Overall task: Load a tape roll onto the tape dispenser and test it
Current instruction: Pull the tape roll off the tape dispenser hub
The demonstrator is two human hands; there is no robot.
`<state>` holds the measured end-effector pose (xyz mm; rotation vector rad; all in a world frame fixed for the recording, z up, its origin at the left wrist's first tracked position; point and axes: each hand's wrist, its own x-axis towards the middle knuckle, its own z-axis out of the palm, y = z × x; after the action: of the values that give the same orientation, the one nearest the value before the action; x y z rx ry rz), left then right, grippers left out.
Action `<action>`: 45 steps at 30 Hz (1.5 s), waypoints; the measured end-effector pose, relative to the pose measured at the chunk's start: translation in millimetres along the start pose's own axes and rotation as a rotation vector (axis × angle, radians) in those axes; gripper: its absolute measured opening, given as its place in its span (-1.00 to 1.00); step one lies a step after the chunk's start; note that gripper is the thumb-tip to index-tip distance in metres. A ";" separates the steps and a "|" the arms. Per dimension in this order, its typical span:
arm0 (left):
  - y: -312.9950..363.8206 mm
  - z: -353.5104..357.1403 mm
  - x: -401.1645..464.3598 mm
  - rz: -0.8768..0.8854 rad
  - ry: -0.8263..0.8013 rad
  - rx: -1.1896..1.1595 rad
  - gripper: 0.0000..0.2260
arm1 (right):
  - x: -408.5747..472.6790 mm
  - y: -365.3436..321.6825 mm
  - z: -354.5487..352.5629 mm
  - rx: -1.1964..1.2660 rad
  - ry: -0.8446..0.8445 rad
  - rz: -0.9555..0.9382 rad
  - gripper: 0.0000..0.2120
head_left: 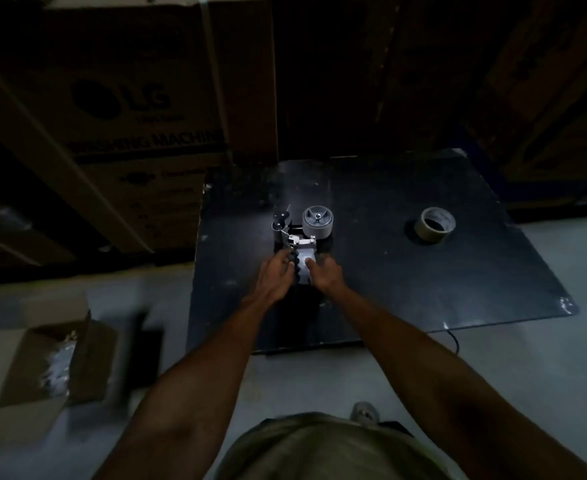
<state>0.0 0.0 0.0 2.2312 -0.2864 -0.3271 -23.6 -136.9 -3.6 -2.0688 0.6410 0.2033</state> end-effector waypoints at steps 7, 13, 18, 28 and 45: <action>0.9 2.7 8.3 -0.060 -0.045 -0.062 -0.69 | -2.4 -3.0 7.0 0.076 0.073 0.055 -0.65; -1.5 10.9 15.6 -0.098 0.016 -0.137 -0.78 | -8.6 2.4 18.7 0.160 0.098 0.129 -0.65; -1.6 19.8 19.3 -0.124 0.043 -0.241 -0.84 | -12.9 18.2 18.5 0.176 0.090 0.159 -0.63; 0.1 54.5 19.5 -0.228 0.059 -0.390 -0.76 | -9.1 52.9 -8.9 0.175 0.057 0.184 -0.65; 43.4 72.3 43.3 -0.105 0.349 -0.138 -0.81 | 31.5 98.4 -80.4 0.332 -0.291 0.213 -0.80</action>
<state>12.8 -92.4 -16.3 2.1242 0.0393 -0.0081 -55.9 -257.2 -43.8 -1.6137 0.6645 0.4784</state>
